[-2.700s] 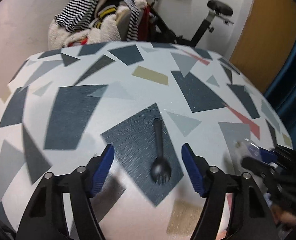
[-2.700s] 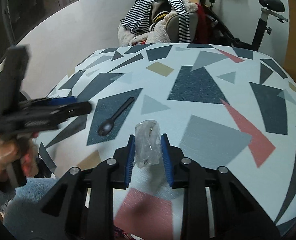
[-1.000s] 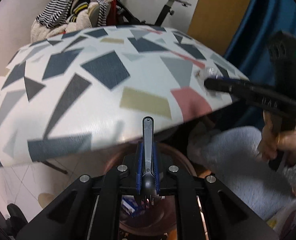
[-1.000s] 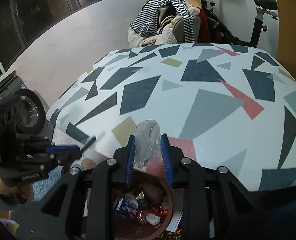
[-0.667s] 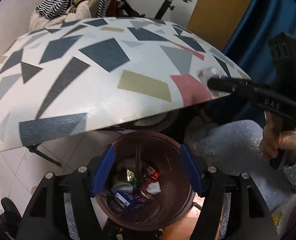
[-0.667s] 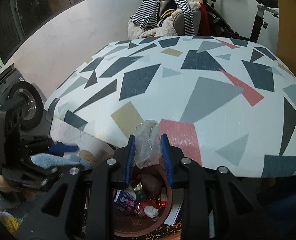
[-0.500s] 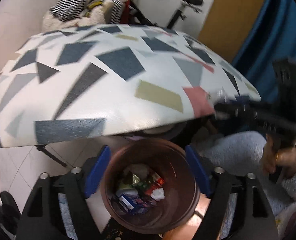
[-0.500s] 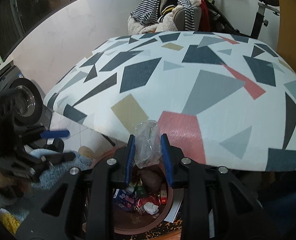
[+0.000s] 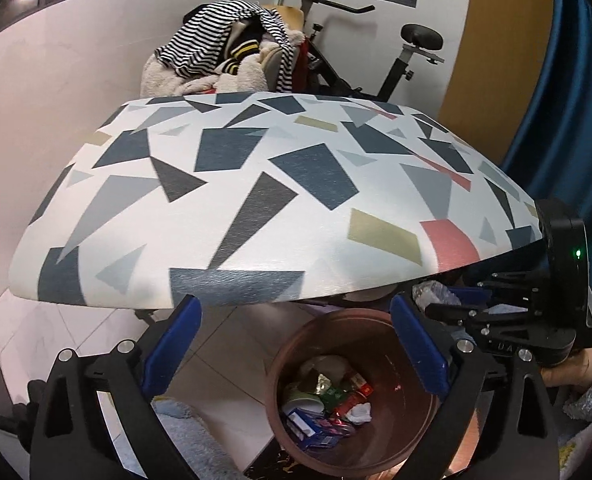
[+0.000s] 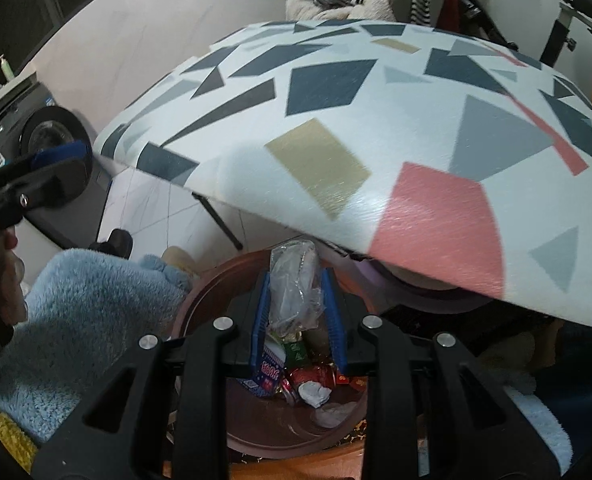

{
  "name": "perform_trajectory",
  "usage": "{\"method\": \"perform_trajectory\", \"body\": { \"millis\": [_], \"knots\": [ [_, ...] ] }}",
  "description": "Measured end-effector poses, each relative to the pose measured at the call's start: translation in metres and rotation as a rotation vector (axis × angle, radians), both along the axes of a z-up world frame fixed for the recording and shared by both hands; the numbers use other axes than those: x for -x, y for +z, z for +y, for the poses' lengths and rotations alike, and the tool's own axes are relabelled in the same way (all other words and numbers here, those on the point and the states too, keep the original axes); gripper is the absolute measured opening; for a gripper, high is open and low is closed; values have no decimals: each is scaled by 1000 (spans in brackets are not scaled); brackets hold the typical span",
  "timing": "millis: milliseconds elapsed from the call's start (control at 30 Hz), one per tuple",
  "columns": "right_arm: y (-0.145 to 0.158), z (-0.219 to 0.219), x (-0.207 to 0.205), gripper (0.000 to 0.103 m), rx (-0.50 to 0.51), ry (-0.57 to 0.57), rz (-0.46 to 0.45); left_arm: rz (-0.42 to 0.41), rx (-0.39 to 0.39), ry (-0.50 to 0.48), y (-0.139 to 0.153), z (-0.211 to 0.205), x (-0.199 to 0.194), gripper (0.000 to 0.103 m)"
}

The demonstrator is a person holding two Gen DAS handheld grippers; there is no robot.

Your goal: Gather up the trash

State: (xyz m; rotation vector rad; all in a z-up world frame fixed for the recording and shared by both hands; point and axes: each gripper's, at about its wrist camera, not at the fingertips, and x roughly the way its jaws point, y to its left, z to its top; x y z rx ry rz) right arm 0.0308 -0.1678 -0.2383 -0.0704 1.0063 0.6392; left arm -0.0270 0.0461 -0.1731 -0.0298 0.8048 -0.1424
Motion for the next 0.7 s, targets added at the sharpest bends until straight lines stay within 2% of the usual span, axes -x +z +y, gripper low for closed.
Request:
{"method": "perform_trajectory", "body": {
  "millis": [133, 233, 300, 367, 467, 533, 700],
  "knots": [
    [-5, 14, 0, 30, 4, 34, 8, 3, 6, 29, 0, 8, 2, 93],
    [-4, 21, 0, 36, 7, 46, 1, -2, 5, 40, 1, 10, 3, 93],
    [-2, 24, 1, 46, 12, 48, -13, -8, -1, 47, 3, 11, 4, 93],
    [6, 27, 5, 77, 26, 39, -62, -18, -15, 56, 6, 11, 5, 94],
    [18, 24, 6, 93, 28, 12, -102, -41, -36, 70, 15, 11, 5, 97],
    [33, 18, 3, 97, 20, -20, -129, -58, -42, 80, 23, 11, 3, 97],
    [63, 5, -6, 97, 13, -61, -173, -110, -18, 80, 47, 9, 0, 97]
  ]
}}
